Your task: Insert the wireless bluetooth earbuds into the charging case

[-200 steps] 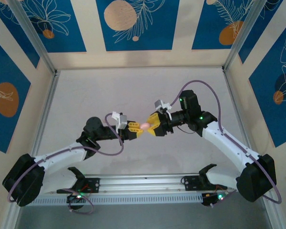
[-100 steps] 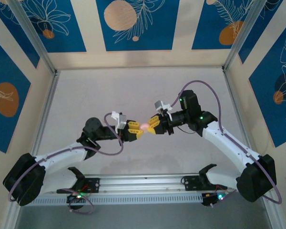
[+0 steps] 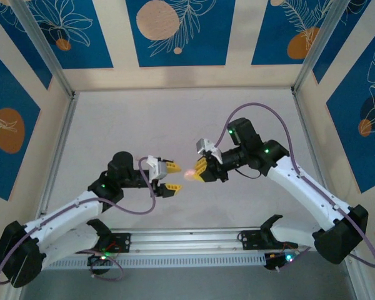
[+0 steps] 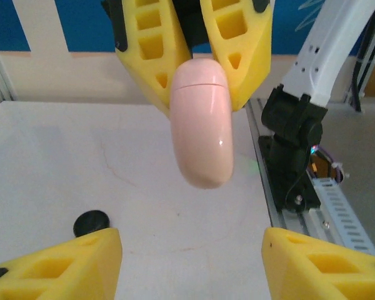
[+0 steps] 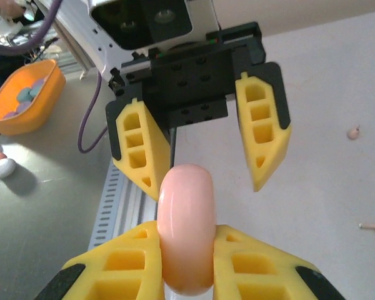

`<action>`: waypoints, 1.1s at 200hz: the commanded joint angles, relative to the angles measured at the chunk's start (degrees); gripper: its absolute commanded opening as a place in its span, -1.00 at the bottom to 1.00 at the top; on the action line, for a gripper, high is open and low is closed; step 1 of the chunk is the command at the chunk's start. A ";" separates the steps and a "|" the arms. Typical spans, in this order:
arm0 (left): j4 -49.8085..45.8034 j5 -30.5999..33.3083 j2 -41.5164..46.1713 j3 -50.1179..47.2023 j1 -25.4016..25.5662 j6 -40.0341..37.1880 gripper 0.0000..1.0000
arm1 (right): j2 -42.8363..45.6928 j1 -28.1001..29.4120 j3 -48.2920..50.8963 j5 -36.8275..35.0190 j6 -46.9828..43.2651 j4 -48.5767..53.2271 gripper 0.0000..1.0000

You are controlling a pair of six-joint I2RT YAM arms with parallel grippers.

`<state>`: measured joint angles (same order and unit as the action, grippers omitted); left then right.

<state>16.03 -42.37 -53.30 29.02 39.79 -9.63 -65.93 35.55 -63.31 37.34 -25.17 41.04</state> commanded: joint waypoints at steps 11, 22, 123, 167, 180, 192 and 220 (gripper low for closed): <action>-8.72 -0.39 1.19 1.88 -0.36 -6.36 0.21 | -1.95 3.49 -3.79 -5.33 -2.75 7.12 -0.74; -8.98 -1.45 0.92 2.18 -0.36 -6.39 0.21 | -2.55 4.53 -4.40 -5.95 -2.91 7.35 -0.74; -8.58 -7.54 -2.52 4.26 -0.32 -4.52 0.03 | -9.33 9.31 -8.42 -9.02 -4.41 8.60 -0.76; -8.78 -7.85 -2.79 4.30 -0.24 -3.94 -0.18 | -10.74 9.98 -9.46 -10.44 -4.63 8.90 -0.77; -9.28 -7.58 -2.95 4.39 -0.31 -4.08 -0.19 | -10.68 10.07 -9.43 -10.62 -4.71 8.72 -0.77; -9.65 -7.45 -3.08 4.42 -0.29 -4.15 -0.21 | -10.48 10.09 -9.55 -10.62 -4.72 8.56 -0.77; -10.57 -6.78 -3.05 4.61 -0.26 -4.43 -0.36 | -10.20 10.24 -9.66 -10.67 -4.73 8.52 -0.77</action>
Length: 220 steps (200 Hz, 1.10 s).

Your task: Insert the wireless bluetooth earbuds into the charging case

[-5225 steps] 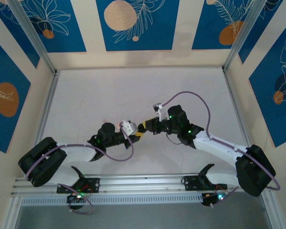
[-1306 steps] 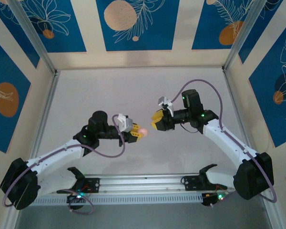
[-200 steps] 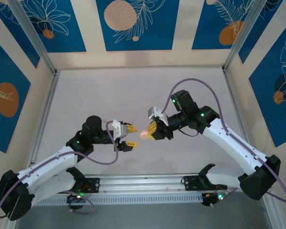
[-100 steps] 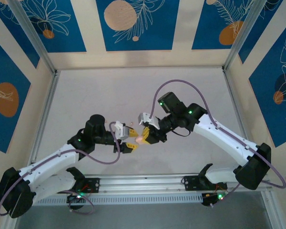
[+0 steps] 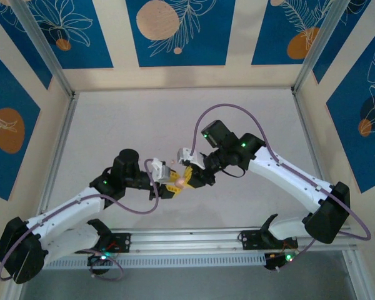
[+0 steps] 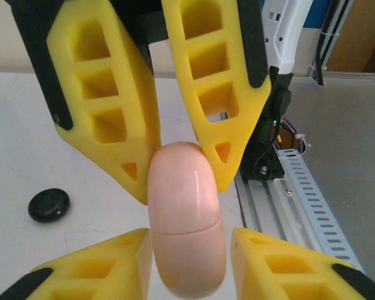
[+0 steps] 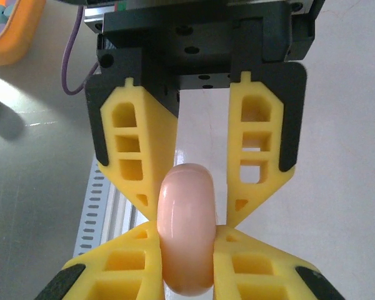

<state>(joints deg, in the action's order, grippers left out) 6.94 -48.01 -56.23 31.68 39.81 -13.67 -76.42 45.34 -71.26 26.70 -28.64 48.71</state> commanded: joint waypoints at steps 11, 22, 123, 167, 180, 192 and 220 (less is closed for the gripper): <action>-1.49 -1.22 -0.18 2.04 -0.26 -0.39 -0.44 | 0.31 0.50 -1.75 -0.06 -1.24 0.84 -0.77; -1.45 -1.30 -0.10 2.11 -0.26 -0.26 -0.52 | 0.24 0.54 -1.76 -0.15 -1.15 0.79 -0.77; -0.57 -1.48 1.28 0.96 -0.28 -0.03 -0.69 | 3.85 -3.63 2.49 -3.48 4.63 -7.49 -0.15; 0.12 -1.39 2.06 0.51 -0.43 0.06 -0.71 | 5.34 -8.87 4.55 -3.74 8.34 -11.71 -0.12; 0.51 -0.79 2.33 0.34 -0.45 0.51 -0.71 | 5.37 -9.68 4.70 -3.10 8.95 -11.87 -0.12; 0.49 0.53 2.48 0.10 -0.60 0.92 -0.71 | 5.80 -10.35 5.04 -2.21 10.34 -12.99 -0.11; 5.50 3.84 2.83 -2.75 -3.11 4.42 -0.70 | 6.52 -12.73 5.62 -0.40 14.36 -15.01 -0.10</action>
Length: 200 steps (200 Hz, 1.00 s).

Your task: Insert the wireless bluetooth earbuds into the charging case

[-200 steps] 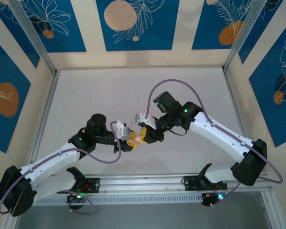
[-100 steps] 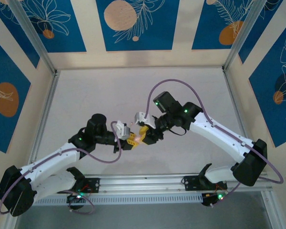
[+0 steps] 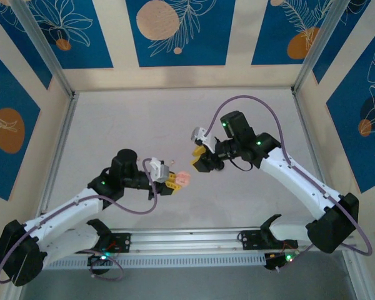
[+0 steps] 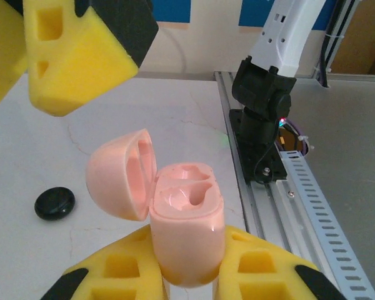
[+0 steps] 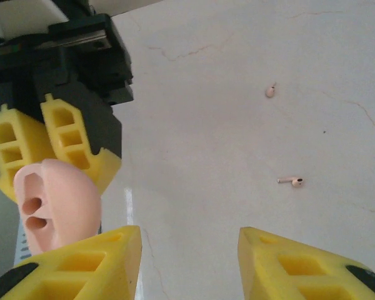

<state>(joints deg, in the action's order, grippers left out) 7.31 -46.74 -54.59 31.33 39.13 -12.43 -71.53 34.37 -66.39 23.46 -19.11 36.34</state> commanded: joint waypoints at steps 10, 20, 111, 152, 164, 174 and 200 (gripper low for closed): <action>8.42 4.39 1.26 -4.00 -3.83 5.36 -0.70 | 0.98 -2.42 0.18 2.35 7.08 -2.49 -0.11; 11.22 6.42 1.28 -5.50 -5.48 7.74 -0.70 | -0.38 -2.77 -0.94 0.62 10.22 -1.80 -0.11; 11.20 27.01 6.01 -12.82 -13.66 19.19 -0.69 | -29.10 -2.03 -15.71 -4.46 36.62 6.30 -0.24; 8.54 28.34 9.33 -14.08 -14.26 19.14 -0.69 | -42.14 -0.49 -23.91 -4.59 39.43 8.09 -0.26; 7.33 28.72 10.12 -14.28 -14.43 19.17 -0.69 | -45.14 -0.03 -26.42 -5.30 39.68 8.76 -0.26; 6.71 28.83 10.65 -14.41 -14.53 19.19 -0.69 | -47.50 0.25 -28.57 -5.88 39.77 9.69 -0.26; 5.75 28.90 11.77 -14.90 -14.61 19.28 -0.69 | -52.97 1.08 -33.74 -6.04 39.75 11.80 -0.26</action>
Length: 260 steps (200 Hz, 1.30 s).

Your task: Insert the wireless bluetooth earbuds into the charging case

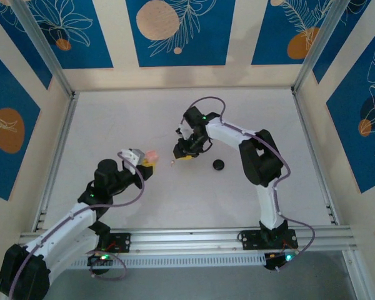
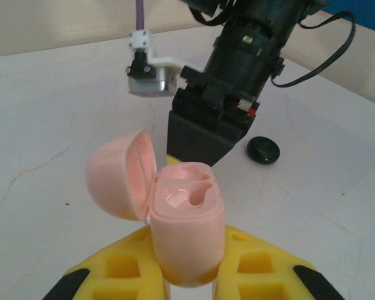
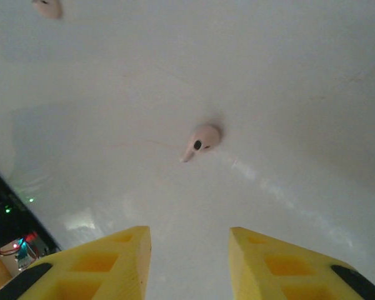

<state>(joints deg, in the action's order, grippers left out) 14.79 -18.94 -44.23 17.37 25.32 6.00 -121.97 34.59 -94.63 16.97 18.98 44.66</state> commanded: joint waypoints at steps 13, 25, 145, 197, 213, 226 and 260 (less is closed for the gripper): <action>-2.29 1.14 1.84 -0.97 -0.88 0.83 -0.69 | -4.48 1.26 -7.41 0.37 1.61 4.01 -0.27; -2.72 1.12 2.12 -0.98 -0.88 0.61 -0.69 | -6.16 1.60 -9.00 0.07 1.54 4.92 -0.27; -3.92 -1.14 3.62 -0.65 -1.44 0.40 -0.68 | -13.61 3.05 -15.91 -2.63 1.00 9.08 -0.34; -3.98 -1.96 3.93 -0.58 -1.50 0.15 -0.67 | -14.72 3.66 -17.08 -4.55 0.71 11.14 -0.36; -4.07 -2.07 3.91 -0.49 -1.58 0.05 -0.68 | -14.85 3.81 -17.04 -5.08 0.80 11.20 -0.39; -4.09 -2.24 3.89 -0.49 -1.57 0.07 -0.68 | -15.33 3.85 -17.40 -5.36 0.79 11.36 -0.43; -4.11 -3.60 3.97 -0.31 -1.68 -0.21 -0.68 | -16.45 4.09 -18.74 -5.96 0.60 12.12 -0.46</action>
<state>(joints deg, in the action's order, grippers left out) 11.03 -20.21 -40.93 17.06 24.49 6.07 -136.31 37.98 -111.83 11.75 19.75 54.96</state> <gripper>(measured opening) 0.165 0.272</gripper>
